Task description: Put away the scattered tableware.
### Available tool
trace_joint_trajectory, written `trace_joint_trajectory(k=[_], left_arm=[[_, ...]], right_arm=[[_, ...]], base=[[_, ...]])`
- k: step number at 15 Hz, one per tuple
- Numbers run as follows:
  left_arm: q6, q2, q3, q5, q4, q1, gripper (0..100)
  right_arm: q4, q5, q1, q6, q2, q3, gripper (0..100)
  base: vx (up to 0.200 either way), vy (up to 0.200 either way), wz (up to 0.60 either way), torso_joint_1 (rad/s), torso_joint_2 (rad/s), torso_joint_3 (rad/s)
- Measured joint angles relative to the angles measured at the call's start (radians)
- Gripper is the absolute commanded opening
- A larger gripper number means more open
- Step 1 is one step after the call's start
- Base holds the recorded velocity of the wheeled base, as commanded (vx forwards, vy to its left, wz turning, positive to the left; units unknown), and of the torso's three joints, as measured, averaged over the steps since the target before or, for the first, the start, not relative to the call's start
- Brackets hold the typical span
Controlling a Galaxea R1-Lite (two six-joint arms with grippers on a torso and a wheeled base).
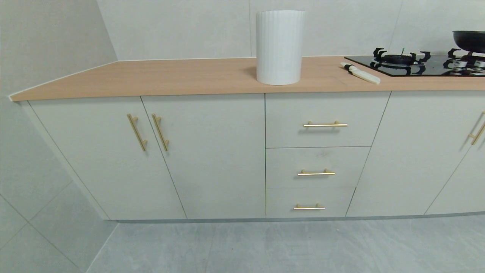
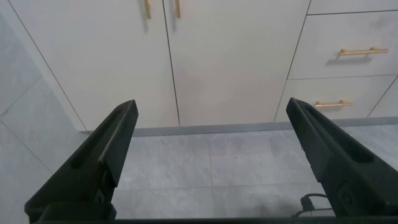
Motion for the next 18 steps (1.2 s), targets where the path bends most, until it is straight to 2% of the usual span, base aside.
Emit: trace_joint_trajectory(k=[18], left_arm=[[-0.001,0.0,0.0,0.0,-0.001,0.0,100]], right_arm=[[0.0,0.001,0.0,-0.001,0.001,0.0,100]], base=[[0.2,0.0,0.0,0.002,0.0,0.003]])
